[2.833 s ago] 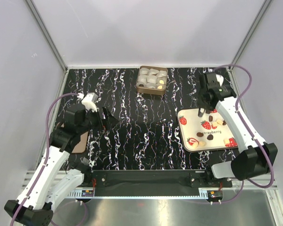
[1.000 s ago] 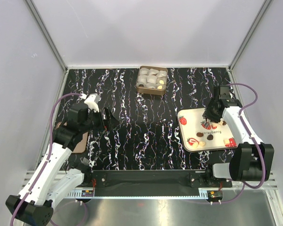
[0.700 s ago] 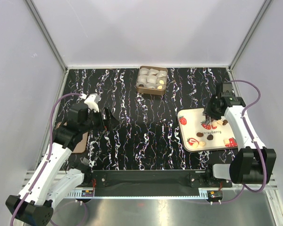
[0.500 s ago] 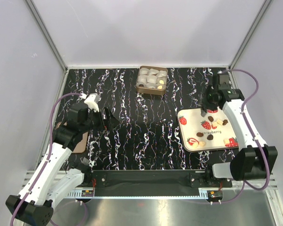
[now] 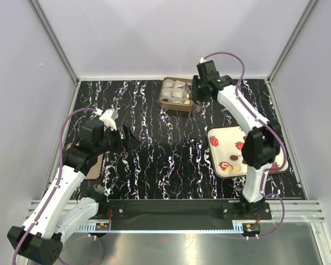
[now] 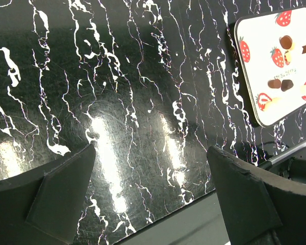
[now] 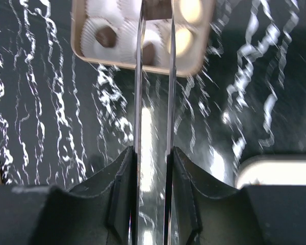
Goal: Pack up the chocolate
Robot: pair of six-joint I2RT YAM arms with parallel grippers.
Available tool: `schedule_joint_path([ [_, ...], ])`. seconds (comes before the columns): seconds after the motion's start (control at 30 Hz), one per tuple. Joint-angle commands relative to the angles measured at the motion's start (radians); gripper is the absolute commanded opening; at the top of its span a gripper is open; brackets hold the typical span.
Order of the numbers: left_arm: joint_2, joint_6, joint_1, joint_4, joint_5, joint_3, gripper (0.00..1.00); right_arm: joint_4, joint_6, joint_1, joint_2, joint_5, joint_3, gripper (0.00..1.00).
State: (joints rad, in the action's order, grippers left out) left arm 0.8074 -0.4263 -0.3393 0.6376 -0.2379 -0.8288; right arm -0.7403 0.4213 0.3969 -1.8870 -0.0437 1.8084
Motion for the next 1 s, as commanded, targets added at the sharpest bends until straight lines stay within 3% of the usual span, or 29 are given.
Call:
schedule_joint_path([
  [0.0, -0.002, 0.015, 0.0, -0.024, 0.008, -0.035, 0.99, 0.068, -0.064, 0.034, -0.072, -0.031, 0.138, 0.33],
  [0.33, 0.006, 0.021, 0.002, -0.019, 0.015, -0.035, 0.99, 0.105, -0.124, 0.065, -0.245, -0.05, 0.243, 0.35],
  [0.97, 0.041, 0.023, 0.002, -0.044, 0.023, -0.016, 0.99, 0.122, -0.141, 0.065, -0.327, -0.042, 0.261, 0.4],
])
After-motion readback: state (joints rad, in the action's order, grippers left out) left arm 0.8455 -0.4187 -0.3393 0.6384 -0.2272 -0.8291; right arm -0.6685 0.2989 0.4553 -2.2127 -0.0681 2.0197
